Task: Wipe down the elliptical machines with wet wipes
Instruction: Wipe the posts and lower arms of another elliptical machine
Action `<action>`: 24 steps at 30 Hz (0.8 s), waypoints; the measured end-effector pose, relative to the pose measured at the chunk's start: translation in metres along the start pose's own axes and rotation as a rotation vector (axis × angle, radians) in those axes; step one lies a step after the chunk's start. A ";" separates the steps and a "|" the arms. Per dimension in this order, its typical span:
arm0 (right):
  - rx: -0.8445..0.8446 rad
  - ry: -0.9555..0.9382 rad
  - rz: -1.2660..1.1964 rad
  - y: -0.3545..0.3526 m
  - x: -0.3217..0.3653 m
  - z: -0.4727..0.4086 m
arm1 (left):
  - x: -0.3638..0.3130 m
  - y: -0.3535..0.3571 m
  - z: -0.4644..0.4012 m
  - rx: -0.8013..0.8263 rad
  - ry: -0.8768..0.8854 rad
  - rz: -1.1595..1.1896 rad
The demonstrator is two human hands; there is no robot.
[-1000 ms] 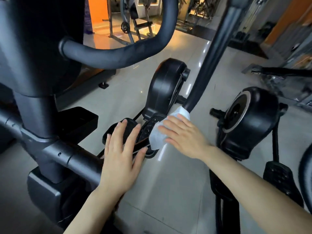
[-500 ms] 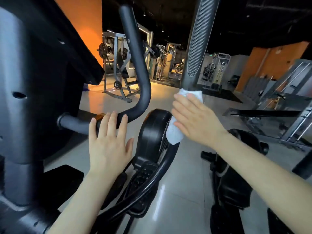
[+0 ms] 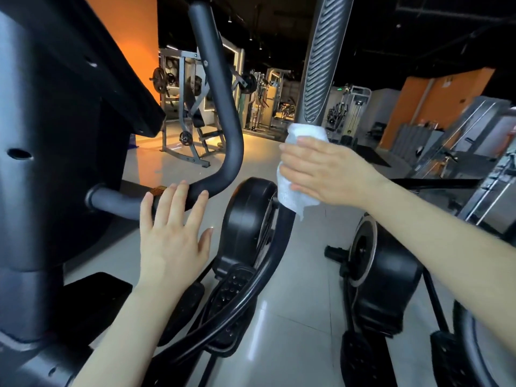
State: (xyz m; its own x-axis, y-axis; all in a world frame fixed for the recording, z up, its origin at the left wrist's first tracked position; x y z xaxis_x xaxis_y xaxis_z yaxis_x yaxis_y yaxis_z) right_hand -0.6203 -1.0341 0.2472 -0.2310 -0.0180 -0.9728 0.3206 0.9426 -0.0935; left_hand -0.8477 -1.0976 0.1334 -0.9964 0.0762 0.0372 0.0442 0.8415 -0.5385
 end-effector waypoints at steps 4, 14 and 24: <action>-0.038 0.020 -0.010 -0.001 0.018 0.006 | -0.005 0.004 -0.001 -0.043 -0.010 -0.006; -0.116 -0.248 0.033 -0.013 -0.079 -0.019 | -0.040 -0.023 -0.022 -0.154 -0.139 0.408; -0.226 0.008 0.005 -0.038 -0.125 -0.021 | -0.117 -0.061 -0.106 -0.393 0.043 0.865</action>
State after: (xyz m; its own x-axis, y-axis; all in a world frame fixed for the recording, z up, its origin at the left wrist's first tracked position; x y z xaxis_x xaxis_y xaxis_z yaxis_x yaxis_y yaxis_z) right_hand -0.6232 -1.0611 0.3764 -0.2376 -0.0108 -0.9713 0.1078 0.9935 -0.0374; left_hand -0.7258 -1.1010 0.2513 -0.6034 0.7703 -0.2062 0.7945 0.6030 -0.0723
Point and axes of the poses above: each hand's wrist, its own z-axis away from the middle knuckle, its own y-axis out of the palm, x = y × z, the point moved 5 cm from there along -z, towards the middle knuckle, and after that the axes turned 1 degree about z, right-handed, at the moved point
